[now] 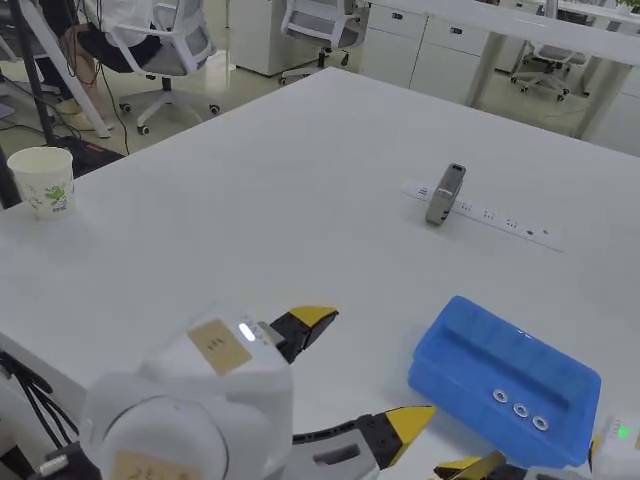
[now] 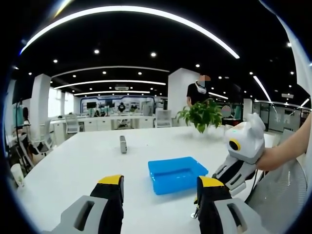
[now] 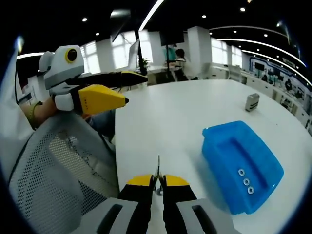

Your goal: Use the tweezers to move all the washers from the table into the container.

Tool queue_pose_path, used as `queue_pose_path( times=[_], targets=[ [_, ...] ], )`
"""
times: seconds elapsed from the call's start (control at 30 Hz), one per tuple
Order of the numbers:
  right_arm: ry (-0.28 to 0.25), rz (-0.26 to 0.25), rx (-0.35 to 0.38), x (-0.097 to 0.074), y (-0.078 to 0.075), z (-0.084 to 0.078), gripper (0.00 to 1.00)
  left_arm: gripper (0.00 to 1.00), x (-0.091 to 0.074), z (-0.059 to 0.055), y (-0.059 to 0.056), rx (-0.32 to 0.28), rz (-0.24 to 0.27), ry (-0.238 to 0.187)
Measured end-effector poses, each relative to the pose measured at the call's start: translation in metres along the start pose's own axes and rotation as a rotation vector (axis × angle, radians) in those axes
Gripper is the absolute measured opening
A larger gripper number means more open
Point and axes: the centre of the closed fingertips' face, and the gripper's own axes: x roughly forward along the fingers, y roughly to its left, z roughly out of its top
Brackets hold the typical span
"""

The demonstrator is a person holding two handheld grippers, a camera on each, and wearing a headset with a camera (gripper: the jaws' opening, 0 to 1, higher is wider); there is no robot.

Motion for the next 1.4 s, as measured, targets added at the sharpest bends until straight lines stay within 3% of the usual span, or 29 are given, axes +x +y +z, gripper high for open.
queue_pose_path(
  times=[0.13,0.27,0.33,0.47,0.57,0.7,0.97,1.1,1.3,1.4],
  targets=[
    [0.008,0.003,-0.006,0.001,0.001,0.001,0.03,0.60,0.000,-0.001,0.000,0.004,-0.002,0.005],
    [0.042,0.008,-0.074,0.006,0.007,0.001,0.03,0.60,0.000,-0.001,0.000,0.003,-0.002,0.007],
    [0.053,-0.013,-0.135,0.006,0.007,0.000,0.03,0.60,0.000,-0.001,0.000,0.000,-0.002,0.007],
    [0.037,-0.024,-0.118,0.004,0.008,-0.002,0.02,0.60,0.001,-0.002,-0.001,-0.005,-0.005,0.009],
    [0.017,-0.032,-0.052,0.004,0.003,0.000,0.02,0.60,0.001,-0.002,-0.002,-0.010,-0.015,0.012],
    [-0.005,-0.045,-0.021,0.005,0.002,0.002,0.02,0.59,0.002,-0.005,-0.005,-0.010,-0.029,0.026],
    [-0.017,-0.059,-0.030,0.007,0.003,0.003,0.03,0.64,0.002,-0.003,-0.005,-0.030,-0.029,0.013],
    [-0.025,-0.060,0.022,0.007,-0.002,0.004,0.03,0.64,0.002,-0.004,-0.002,-0.039,-0.017,0.018],
    [-0.017,-0.060,-0.010,0.008,0.001,0.004,0.03,0.65,0.002,-0.007,0.000,-0.034,-0.003,0.034],
    [-0.029,-0.056,0.010,0.008,0.001,0.006,0.03,0.65,0.002,-0.008,0.003,-0.040,0.010,0.035]
  ],
)
